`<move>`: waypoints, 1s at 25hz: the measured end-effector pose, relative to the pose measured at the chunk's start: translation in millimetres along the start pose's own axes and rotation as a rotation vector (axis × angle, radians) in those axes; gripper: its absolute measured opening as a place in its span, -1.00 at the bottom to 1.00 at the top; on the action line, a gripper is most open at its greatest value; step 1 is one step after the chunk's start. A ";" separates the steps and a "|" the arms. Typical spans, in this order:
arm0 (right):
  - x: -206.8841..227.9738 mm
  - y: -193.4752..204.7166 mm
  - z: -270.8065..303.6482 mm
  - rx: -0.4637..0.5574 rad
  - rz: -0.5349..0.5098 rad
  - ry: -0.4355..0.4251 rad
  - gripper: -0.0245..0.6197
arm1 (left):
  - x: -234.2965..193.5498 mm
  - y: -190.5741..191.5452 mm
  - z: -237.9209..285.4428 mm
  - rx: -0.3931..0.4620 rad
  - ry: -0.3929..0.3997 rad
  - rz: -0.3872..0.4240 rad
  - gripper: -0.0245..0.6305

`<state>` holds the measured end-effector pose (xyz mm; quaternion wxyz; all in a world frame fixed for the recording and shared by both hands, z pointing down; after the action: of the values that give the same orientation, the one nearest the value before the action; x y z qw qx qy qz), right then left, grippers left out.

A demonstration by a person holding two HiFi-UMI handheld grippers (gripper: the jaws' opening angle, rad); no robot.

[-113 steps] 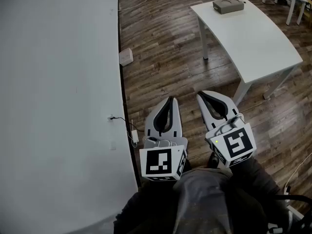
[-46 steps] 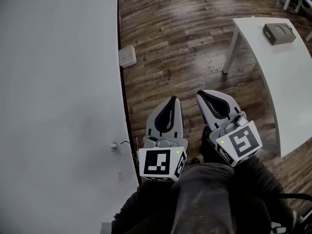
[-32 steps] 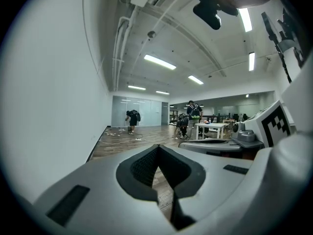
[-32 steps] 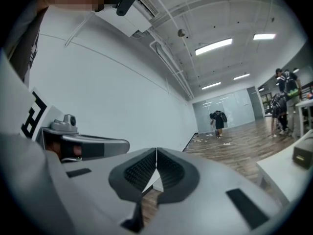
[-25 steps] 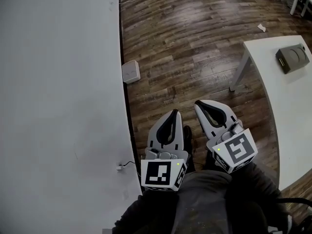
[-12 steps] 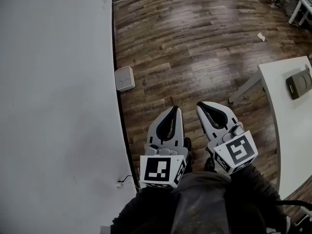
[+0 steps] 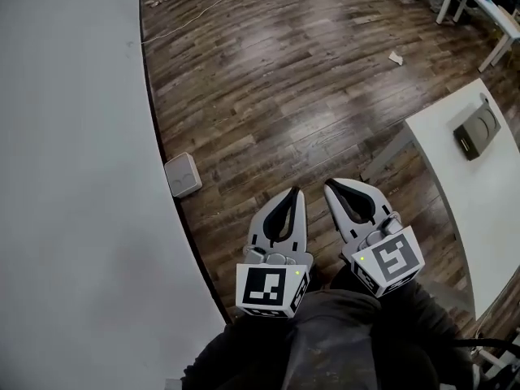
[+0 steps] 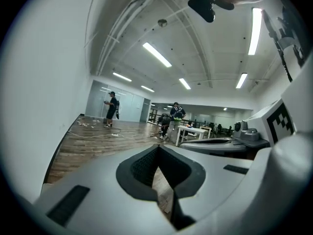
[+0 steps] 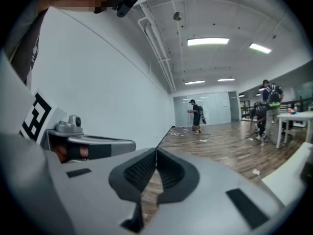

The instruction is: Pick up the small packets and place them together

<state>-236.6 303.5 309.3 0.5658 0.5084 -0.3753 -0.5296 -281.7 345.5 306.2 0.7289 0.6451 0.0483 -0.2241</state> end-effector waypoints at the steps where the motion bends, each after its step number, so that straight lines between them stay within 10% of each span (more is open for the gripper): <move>1: 9.3 2.3 -2.9 -0.007 0.006 0.030 -0.91 | 5.7 2.2 8.0 -0.014 0.028 0.002 -0.92; 25: 234.8 68.1 -84.5 -0.046 0.161 0.519 -0.91 | 164.8 48.6 207.7 -0.247 0.472 0.130 -0.92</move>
<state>-103.5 82.9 331.8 0.6948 0.5826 -0.2447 -0.3434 -160.8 105.3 325.4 0.7834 0.5876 0.2022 -0.0125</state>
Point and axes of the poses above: the fingertips, and each gripper's own axes: z forward along the fingers, x to its right, y out of its underside, the point moved 1 cm from there along -z, backward along the fingers, and after that the axes turned 11 degrees about -z, right-handed, at the moved point
